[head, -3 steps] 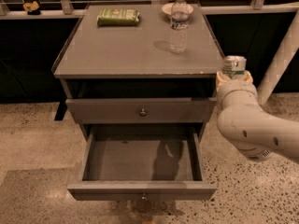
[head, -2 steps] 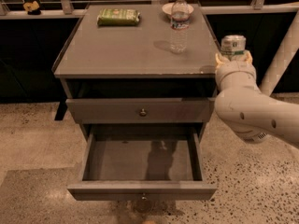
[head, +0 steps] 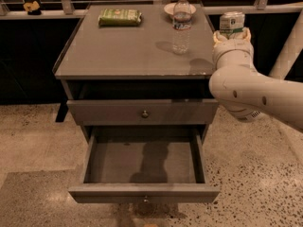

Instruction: Pick 7up can from middle drawer and place on counter

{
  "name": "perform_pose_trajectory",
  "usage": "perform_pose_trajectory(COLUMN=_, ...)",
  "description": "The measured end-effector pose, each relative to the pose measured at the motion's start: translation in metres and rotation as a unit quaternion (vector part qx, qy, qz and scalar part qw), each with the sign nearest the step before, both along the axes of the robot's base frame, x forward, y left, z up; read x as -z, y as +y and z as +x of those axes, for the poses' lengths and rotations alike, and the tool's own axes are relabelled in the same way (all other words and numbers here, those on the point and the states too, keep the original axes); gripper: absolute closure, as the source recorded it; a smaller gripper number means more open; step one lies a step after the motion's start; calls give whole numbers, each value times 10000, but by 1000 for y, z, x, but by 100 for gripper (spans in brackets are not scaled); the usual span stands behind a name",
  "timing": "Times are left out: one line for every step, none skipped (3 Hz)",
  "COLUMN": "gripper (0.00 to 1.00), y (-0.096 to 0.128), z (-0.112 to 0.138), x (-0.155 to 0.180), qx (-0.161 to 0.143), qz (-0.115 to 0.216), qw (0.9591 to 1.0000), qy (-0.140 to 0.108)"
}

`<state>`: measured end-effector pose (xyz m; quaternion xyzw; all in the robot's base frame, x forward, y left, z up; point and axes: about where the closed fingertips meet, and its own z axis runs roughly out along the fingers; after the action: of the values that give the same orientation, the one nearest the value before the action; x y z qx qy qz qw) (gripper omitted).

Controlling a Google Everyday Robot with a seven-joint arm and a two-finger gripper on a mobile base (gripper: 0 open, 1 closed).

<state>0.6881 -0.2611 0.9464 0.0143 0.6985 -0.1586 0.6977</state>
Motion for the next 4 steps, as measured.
perform_pose_trajectory(gripper=100, y=36, z=16, x=5, qx=-439, qz=-3, qw=9990, qy=-53)
perform_pose_trajectory(gripper=100, y=81, z=31, x=-8, qx=-1084, qz=257, qw=9930, qy=-401)
perform_pose_trajectory(gripper=100, y=81, z=31, x=-8, qx=-1082, qz=257, qw=9930, qy=-399)
perform_pose_trajectory(gripper=100, y=70, z=24, x=35, qx=-875, qz=443, qw=9951, qy=-110)
